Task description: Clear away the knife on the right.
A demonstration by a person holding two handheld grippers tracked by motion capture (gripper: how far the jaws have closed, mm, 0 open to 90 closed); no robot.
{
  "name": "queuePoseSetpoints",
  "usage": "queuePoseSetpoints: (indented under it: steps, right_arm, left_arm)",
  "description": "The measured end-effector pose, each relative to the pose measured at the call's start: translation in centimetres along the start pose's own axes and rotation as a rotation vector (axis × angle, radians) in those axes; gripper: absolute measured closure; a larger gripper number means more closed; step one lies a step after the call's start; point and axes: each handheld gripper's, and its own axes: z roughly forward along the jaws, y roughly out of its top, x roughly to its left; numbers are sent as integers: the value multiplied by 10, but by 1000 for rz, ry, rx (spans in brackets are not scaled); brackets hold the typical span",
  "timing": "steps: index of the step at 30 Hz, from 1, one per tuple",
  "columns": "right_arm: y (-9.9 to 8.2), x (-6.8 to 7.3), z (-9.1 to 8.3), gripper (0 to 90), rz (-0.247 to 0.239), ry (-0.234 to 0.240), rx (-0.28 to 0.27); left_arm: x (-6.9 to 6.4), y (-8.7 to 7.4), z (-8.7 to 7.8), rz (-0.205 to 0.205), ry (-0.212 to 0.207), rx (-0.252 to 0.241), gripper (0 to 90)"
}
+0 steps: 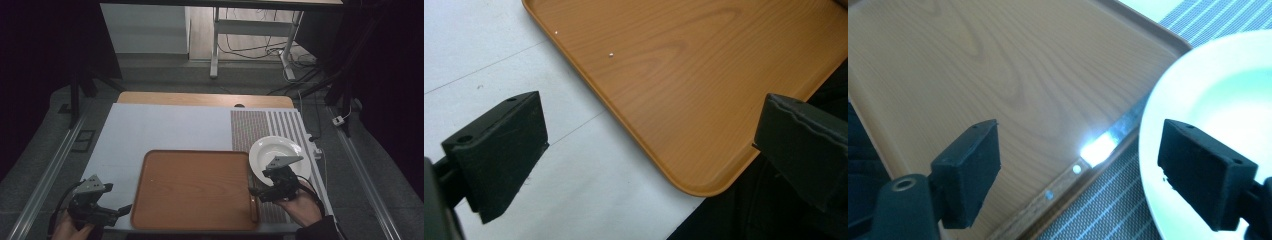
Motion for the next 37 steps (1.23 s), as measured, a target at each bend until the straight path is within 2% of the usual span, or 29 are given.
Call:
queuePoseSetpoints:
  steps: [6, 10, 15, 22, 27, 34, 37]
  right_arm:
    - [-10, -1, -13, 99, 28, -30, -35]
    - [-17, -1, -23, 88, 44, -58, -65]
    - [-28, -3, -31, 36, 81, -88, -82]
    - [-45, -7, -40, 11, 135, -109, -106]
    - [-57, -7, -45, 0, 173, -148, -110]
    - [-68, -5, -52, 0, 195, -201, -99]
    - [-69, -6, -52, 0, 203, -202, -94]
  left_arm:
    - [0, 0, 0, -1, -1, -2, 10]
    - [0, 0, 0, -2, -2, 1, 10]
    - [1, 0, 0, -3, -3, 1, 9]
    - [1, 0, 0, -4, -2, 1, 9]
    - [1, 0, 0, -7, -2, -1, 9]
    - [1, 0, 1, -5, -1, 3, 10]
    - [1, 1, 1, -7, -3, 2, 9]
